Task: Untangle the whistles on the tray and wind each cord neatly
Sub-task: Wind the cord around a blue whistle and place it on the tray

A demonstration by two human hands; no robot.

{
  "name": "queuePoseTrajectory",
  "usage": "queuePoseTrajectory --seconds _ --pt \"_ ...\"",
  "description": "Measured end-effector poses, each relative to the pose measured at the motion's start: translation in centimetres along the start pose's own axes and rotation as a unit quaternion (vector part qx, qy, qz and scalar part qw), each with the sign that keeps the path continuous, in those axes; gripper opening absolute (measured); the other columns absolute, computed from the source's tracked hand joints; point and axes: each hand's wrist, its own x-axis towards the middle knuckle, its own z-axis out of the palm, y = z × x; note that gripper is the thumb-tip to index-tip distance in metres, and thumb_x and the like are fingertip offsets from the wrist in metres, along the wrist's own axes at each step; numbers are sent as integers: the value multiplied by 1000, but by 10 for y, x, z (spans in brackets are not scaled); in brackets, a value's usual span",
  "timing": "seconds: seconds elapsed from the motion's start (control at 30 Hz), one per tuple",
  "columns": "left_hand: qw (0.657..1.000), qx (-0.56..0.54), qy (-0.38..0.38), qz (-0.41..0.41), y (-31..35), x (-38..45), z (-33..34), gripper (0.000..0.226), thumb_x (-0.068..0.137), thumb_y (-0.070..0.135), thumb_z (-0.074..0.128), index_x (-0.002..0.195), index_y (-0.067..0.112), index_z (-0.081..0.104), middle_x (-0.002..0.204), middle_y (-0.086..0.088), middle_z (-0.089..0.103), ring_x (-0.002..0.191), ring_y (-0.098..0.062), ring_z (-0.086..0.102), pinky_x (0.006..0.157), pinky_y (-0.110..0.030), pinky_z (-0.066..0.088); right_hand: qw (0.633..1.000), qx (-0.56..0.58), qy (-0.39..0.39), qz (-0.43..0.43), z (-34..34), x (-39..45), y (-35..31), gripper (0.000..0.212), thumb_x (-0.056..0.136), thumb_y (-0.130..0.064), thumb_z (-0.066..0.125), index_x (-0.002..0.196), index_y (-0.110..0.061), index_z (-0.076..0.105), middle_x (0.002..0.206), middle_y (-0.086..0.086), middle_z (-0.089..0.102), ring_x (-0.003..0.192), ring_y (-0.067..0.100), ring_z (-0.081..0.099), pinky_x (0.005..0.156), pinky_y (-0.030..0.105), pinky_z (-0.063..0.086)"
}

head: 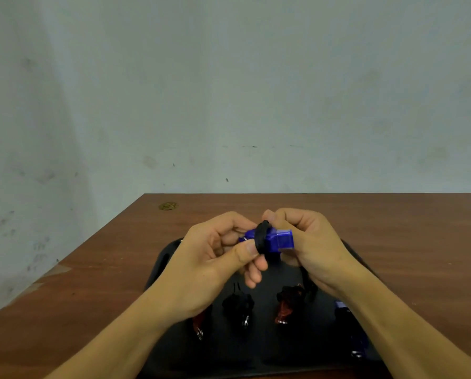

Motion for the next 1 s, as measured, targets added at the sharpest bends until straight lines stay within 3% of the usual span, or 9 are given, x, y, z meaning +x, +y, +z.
queuePoseTrajectory --seconds 0.13,0.2,0.27,0.33,0.4,0.57,0.77,1.0 --pt "998 -16 58 6 -3 4 -1 23 91 9 58 106 -8 61 73 -15 69 59 -23 63 59 -28 53 1000 -23 -8 -13 0 0 4 30 89 -37 64 68 -16 70 51 -5 41 45 8 29 44 20 24" --pt "995 -25 90 15 -7 8 -5 23 90 10 59 106 -7 62 72 -16 68 59 -25 62 57 -28 52 997 -64 -7 -45 -1 2 6 22 95 -23 63 83 -8 73 53 -9 48 46 5 38 46 15 30" --pt "992 -28 120 10 -8 7 -7 20 94 11 61 105 -5 64 72 -17 67 59 -25 61 56 -28 52 992 -95 -28 -76 1 -1 8 17 98 -16 60 90 -10 74 63 -12 64 57 -1 55 58 11 42" --pt "990 -16 140 3 -8 7 -8 20 92 9 59 106 -5 65 72 -18 67 59 -25 61 56 -27 52 986 -131 -43 -99 4 -5 7 16 100 -20 60 96 -19 75 83 -7 75 80 7 69 77 22 51" --pt "989 1 151 -2 -8 8 -9 19 92 6 57 106 -4 65 72 -18 67 59 -25 61 56 -27 53 980 -164 -34 -106 5 -5 8 16 100 -22 60 95 -24 75 91 -4 76 90 14 71 87 34 54" --pt "981 42 190 -12 -11 8 -15 13 97 2 54 103 4 66 70 -11 69 56 -19 61 54 -24 51 948 -276 -19 -154 8 -8 8 14 95 -26 62 91 -32 74 92 -15 73 93 7 68 83 25 53" --pt "967 164 194 -27 -15 6 -18 17 97 2 56 98 15 67 71 -6 70 59 -16 64 57 -25 53 919 -345 -46 -187 11 -10 3 13 94 -24 63 93 -36 70 92 -21 68 93 5 66 74 15 48" --pt "911 382 155 -31 -20 1 -21 12 96 22 60 100 34 60 78 21 67 69 -7 64 67 -38 55 894 -379 -30 -237 9 -10 2 10 92 -34 61 86 -34 69 83 -21 66 81 6 65 67 13 45"
